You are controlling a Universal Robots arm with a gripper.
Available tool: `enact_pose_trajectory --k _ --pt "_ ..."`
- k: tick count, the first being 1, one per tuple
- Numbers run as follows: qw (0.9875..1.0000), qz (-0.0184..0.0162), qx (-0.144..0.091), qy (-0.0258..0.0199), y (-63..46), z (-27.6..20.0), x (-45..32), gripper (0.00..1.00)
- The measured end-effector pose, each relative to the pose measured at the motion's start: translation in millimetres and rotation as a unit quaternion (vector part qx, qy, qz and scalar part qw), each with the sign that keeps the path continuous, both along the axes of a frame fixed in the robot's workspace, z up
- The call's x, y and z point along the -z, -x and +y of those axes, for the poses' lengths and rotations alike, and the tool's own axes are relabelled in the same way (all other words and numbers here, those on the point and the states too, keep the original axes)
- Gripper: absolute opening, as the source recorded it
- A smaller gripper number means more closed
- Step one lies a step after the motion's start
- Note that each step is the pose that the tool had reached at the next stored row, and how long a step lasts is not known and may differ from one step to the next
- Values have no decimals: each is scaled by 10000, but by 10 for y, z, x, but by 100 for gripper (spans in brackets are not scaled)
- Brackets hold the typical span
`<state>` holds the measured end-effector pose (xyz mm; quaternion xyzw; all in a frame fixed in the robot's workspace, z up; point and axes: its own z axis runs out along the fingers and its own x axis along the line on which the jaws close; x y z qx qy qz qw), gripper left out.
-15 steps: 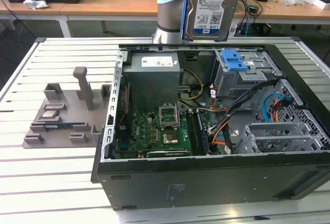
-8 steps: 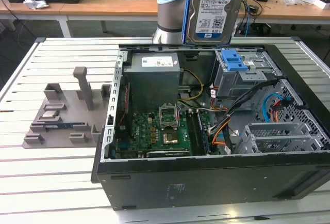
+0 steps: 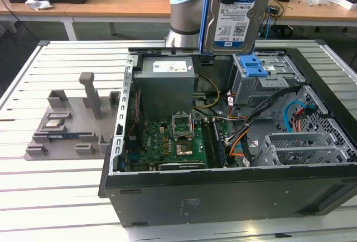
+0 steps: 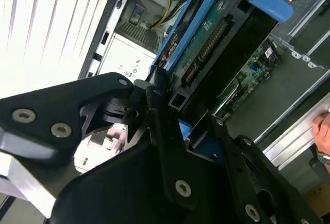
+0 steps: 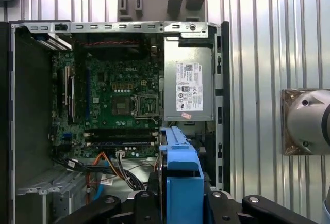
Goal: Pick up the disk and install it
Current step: 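Pick up the disk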
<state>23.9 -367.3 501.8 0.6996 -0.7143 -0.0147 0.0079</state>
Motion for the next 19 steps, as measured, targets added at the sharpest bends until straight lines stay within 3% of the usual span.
enact_pose_trajectory --k 11,14,19 --pt "10000 0 0 0 -18 -187 1 37" --pt "10000 0 0 0 -27 -294 1 37" --pt "10000 0 0 0 -35 -405 2 37"
